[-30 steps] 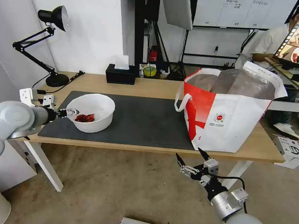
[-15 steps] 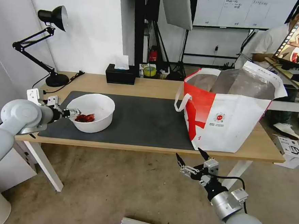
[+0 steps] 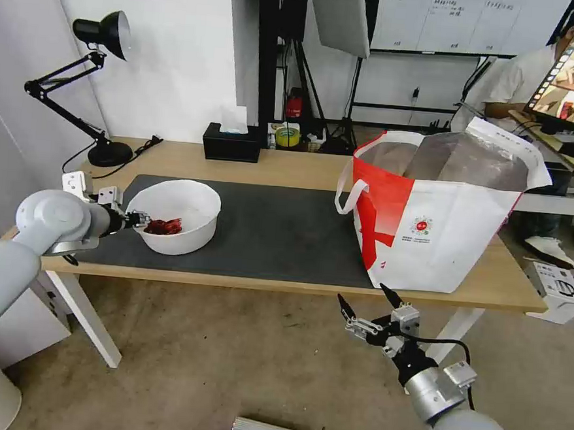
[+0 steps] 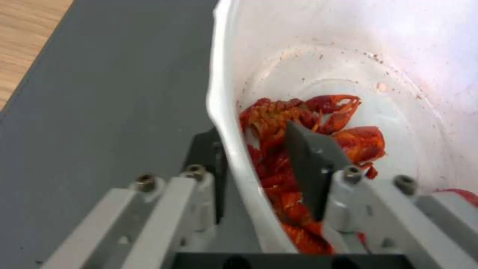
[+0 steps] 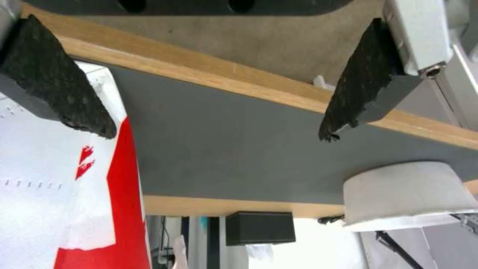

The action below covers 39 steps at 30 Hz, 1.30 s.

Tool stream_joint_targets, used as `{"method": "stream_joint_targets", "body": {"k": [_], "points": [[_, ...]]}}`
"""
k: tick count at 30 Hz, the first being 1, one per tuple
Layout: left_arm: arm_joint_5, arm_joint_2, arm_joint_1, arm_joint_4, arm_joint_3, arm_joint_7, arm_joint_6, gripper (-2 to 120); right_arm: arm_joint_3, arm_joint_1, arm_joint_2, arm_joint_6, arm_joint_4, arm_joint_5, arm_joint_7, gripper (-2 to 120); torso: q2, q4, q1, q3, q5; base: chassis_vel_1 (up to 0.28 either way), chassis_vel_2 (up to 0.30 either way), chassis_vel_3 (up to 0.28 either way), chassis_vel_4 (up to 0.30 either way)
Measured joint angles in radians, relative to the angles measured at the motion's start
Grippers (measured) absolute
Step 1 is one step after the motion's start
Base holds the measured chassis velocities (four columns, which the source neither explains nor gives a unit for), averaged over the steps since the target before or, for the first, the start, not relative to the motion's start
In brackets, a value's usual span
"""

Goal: Pick up the trash from the table and place it into the takeout bag.

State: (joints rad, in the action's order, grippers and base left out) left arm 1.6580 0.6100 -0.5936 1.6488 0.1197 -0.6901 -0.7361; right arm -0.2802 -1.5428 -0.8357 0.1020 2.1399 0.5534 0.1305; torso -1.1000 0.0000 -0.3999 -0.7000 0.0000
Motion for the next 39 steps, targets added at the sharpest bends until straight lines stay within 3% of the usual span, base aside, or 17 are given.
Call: {"method": "stream_joint_targets", "body": {"k": [4, 7, 18, 25, 31, 39], "points": [[0.006, 0.001, 0.009, 0.002, -0.01, -0.005, 0.001, 9, 0.0, 0.0, 0.0, 0.0, 0.0, 0.0, 0.0, 100, 0.0, 0.0, 0.0, 0.0, 0.0, 0.0, 0.0, 0.0, 0.0], [0.007, 0.001, 0.012, 0.005, -0.014, -0.006, 0.001, 0, 0.0, 0.0, 0.0, 0.0, 0.0, 0.0, 0.0, 100, 0.0, 0.0, 0.0, 0.0, 0.0, 0.0, 0.0, 0.0, 0.0], [0.011, 0.008, 0.018, 0.013, -0.022, -0.021, 0.003, 0, 0.0, 0.0, 0.0, 0.0, 0.0, 0.0, 0.0, 100, 0.0, 0.0, 0.0, 0.0, 0.0, 0.0, 0.0, 0.0, 0.0], [0.05, 0.006, 0.058, 0.077, -0.012, -0.04, 0.022, 0, 0.0, 0.0, 0.0, 0.0, 0.0, 0.0, 0.0, 100, 0.0, 0.0, 0.0, 0.0, -0.0001, 0.0, 0.0, 0.0, 0.0], [0.12, 0.008, 0.158, 0.15, -0.013, -0.061, 0.03, 0, 0.0, 0.0, 0.0, 0.0, 0.0, 0.0, 0.0, 100, 0.0, -0.0001, 0.0, 0.0, 0.0001, 0.0, 0.0, 0.0, 0.0], [0.214, 0.017, 0.304, 0.179, -0.073, -0.097, 0.038, 0, 0.0, 0.0, 0.0, 0.0, 0.0, 0.0, 0.0, 100, 0.0, 0.0, 0.0, 0.0, 0.0001, 0.0, 0.0, 0.0, 0.0]]}}
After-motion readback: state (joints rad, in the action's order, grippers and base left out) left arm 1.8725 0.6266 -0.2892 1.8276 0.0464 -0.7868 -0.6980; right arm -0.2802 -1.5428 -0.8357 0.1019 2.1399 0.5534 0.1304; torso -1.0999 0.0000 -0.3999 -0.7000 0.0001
